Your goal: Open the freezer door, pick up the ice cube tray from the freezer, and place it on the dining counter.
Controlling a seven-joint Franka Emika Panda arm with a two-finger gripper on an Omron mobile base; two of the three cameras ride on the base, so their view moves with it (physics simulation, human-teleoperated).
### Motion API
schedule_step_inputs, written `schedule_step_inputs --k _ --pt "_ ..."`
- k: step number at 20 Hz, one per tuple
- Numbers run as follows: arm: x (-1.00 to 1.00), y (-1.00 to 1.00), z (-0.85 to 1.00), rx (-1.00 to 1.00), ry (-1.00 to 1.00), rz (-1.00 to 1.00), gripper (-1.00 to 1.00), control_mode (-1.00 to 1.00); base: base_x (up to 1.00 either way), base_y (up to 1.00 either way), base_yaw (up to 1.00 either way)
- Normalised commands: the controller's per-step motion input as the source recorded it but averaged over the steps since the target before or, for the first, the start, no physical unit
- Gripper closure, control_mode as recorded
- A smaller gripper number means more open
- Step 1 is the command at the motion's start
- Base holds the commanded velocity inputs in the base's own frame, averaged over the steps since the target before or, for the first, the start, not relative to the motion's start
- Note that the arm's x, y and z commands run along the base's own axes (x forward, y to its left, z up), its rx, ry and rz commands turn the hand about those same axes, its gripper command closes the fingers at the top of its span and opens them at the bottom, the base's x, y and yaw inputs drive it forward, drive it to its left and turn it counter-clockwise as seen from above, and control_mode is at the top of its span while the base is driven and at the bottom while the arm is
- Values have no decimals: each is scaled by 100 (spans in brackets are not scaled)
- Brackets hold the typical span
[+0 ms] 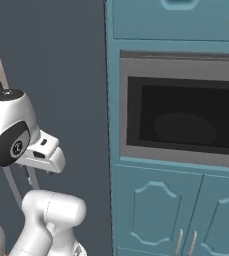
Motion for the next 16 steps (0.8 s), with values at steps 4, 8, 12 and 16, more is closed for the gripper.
schedule_step_inputs --k 4,8,12,16 --pt "0 0 0 0 0 0 -100 100 21 0 8" --pt "0 0 0 0 0 0 -100 100 1 0 4" --pt "0 0 0 0 0 0 -100 100 0 -2 4" --pt "0 0 0 0 0 0 -100 100 0 -8 10"
